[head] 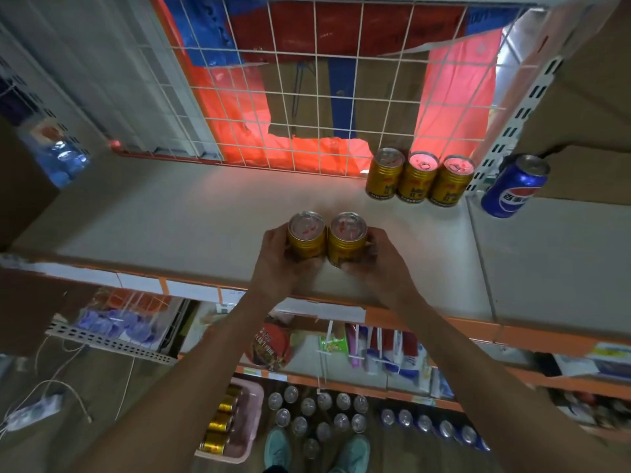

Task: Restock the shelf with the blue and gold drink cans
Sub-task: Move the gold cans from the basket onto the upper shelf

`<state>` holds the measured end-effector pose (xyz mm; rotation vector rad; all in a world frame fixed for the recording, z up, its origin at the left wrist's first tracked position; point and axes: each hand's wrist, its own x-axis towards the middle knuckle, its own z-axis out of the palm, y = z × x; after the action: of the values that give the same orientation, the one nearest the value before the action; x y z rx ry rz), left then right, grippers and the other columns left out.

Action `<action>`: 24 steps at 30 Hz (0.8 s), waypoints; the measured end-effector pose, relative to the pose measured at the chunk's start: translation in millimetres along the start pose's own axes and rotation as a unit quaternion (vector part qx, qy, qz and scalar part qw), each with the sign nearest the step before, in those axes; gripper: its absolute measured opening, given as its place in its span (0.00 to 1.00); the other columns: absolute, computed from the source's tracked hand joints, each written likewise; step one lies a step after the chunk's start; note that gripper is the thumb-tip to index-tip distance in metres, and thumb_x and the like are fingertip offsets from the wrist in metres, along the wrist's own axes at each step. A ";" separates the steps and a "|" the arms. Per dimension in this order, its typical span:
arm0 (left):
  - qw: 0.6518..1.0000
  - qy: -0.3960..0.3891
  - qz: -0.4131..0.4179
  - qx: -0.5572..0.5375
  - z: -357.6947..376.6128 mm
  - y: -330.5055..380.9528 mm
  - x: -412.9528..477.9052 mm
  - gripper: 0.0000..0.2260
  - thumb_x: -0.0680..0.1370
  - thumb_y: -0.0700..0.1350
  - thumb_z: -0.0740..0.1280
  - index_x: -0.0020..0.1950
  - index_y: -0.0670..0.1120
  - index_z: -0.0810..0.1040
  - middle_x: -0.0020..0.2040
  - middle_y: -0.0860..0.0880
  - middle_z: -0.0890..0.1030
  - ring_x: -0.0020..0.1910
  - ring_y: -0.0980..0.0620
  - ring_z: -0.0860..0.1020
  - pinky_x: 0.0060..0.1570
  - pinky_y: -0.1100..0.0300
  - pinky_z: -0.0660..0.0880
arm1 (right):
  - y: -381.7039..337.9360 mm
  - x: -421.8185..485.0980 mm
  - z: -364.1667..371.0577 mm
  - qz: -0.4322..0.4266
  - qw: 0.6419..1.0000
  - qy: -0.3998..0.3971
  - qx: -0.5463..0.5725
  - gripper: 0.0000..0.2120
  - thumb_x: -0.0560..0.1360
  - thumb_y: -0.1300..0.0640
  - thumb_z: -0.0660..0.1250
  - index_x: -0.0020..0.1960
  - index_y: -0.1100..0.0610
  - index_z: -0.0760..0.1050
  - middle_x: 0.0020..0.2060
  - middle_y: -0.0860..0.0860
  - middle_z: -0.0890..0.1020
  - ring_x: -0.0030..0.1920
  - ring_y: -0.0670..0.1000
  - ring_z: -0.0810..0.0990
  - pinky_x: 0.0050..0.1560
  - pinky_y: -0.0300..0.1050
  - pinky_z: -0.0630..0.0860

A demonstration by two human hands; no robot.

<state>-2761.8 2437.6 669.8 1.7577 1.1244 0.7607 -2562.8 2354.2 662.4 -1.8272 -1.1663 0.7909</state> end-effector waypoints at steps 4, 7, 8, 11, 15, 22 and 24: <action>0.999 -0.034 0.008 -0.009 -8.2 -2.7 14.9 0.39 0.65 0.48 0.80 0.73 0.45 0.69 0.64 0.46 0.76 0.62 0.53 0.77 0.60 0.60 0.76 | -13.2 2.6 7.1 0.005 1.000 0.014 -0.012 0.36 0.61 0.40 0.79 0.64 0.45 0.69 0.59 0.50 0.79 0.57 0.48 0.80 0.56 0.42 0.78; 0.997 -0.070 0.031 -0.027 -14.2 -6.1 24.9 0.41 0.70 0.35 0.79 0.78 0.44 0.61 0.65 0.48 0.75 0.57 0.67 0.78 0.53 0.73 0.73 | -15.0 7.2 6.5 -0.025 0.999 0.020 -0.030 0.44 0.61 0.40 0.74 0.74 0.41 0.62 0.68 0.52 0.73 0.63 0.52 0.78 0.61 0.56 0.78; 0.996 -0.078 0.039 -0.029 -14.6 -6.2 28.6 0.41 0.71 0.32 0.77 0.78 0.45 0.60 0.65 0.48 0.75 0.55 0.70 0.78 0.52 0.74 0.73 | -20.3 6.7 4.5 -0.027 0.998 0.023 -0.043 0.45 0.62 0.43 0.73 0.75 0.35 0.57 0.69 0.53 0.71 0.63 0.54 0.78 0.61 0.58 0.78; 0.994 -0.086 0.063 0.000 -13.0 -0.8 39.8 0.41 0.71 0.35 0.78 0.78 0.45 0.60 0.67 0.50 0.74 0.58 0.64 0.77 0.57 0.70 0.73 | -30.0 10.2 0.8 -0.037 0.995 0.024 -0.092 0.47 0.69 0.58 0.74 0.77 0.33 0.52 0.70 0.53 0.69 0.64 0.58 0.77 0.62 0.62 0.77; 0.995 -0.055 0.085 0.007 -7.6 2.1 54.5 0.38 0.68 0.47 0.78 0.75 0.51 0.66 0.67 0.50 0.72 0.67 0.52 0.73 0.65 0.44 0.75 | -33.5 16.6 2.7 -0.076 0.978 0.042 -0.191 0.44 0.73 0.58 0.73 0.79 0.38 0.52 0.69 0.51 0.68 0.62 0.60 0.77 0.56 0.57 0.79; 0.993 -0.025 0.110 0.016 -2.7 9.3 97.1 0.33 0.64 0.48 0.79 0.66 0.60 0.71 0.63 0.56 0.77 0.63 0.51 0.76 0.61 0.44 0.76 | -36.9 56.5 1.4 -0.127 0.937 0.103 -0.308 0.43 0.69 0.61 0.74 0.80 0.52 0.59 0.72 0.57 0.64 0.70 0.61 0.68 0.51 0.57 0.81; 0.994 -0.024 0.104 0.010 -1.1 8.8 111.1 0.34 0.63 0.49 0.78 0.66 0.62 0.70 0.62 0.57 0.78 0.62 0.53 0.78 0.60 0.46 0.76 | -37.4 70.8 -0.5 -0.157 0.919 0.122 -0.340 0.42 0.66 0.63 0.75 0.77 0.56 0.64 0.68 0.58 0.68 0.67 0.61 0.68 0.48 0.57 0.81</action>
<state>-2715.0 2538.1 681.8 1.9209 0.9287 0.8299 -2551.3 2428.6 689.8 -2.1119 -1.6377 -0.0568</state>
